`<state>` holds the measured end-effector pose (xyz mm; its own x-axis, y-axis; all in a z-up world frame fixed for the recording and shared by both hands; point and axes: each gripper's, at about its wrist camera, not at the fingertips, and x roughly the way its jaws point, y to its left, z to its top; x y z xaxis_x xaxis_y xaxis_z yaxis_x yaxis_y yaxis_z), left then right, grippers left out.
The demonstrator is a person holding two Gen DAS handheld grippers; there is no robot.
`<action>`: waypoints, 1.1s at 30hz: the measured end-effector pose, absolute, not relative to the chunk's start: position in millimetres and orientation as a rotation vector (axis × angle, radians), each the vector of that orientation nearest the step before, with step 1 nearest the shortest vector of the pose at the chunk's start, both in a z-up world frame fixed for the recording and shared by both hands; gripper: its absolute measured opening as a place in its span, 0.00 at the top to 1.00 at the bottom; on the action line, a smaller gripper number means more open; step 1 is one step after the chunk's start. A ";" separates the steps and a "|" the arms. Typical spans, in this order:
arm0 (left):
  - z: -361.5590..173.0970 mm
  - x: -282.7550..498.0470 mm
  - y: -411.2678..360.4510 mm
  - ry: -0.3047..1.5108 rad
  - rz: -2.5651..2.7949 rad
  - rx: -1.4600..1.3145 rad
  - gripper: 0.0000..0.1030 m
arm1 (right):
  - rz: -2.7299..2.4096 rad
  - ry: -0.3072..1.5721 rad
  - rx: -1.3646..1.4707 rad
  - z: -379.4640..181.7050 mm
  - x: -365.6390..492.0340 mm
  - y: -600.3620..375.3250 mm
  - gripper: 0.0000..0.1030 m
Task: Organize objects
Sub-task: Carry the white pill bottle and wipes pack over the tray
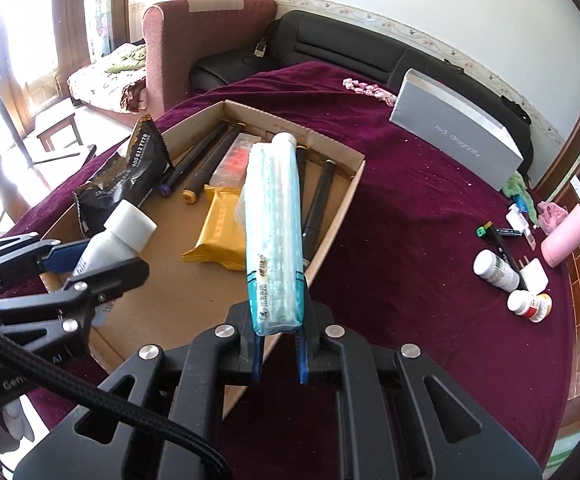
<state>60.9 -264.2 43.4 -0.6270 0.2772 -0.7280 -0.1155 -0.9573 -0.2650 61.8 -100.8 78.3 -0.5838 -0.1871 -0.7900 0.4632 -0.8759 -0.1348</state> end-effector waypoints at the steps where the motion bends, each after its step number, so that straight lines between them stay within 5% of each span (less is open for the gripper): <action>1: 43.1 61.2 -264.5 -0.288 2.630 -1.229 0.71 | -2.455 0.458 1.182 77.5 60.9 -101.6 0.90; 33: 26.8 54.9 -280.4 -0.354 2.610 -1.327 0.71 | -2.175 0.161 1.463 36.5 50.8 -120.7 0.89</action>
<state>54.9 -280.4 26.8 -0.5805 0.2764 -0.7660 -0.0624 -0.9530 -0.2966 50.8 -120.7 36.5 -0.2894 -0.3444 -0.8931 0.4722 -0.8630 0.1797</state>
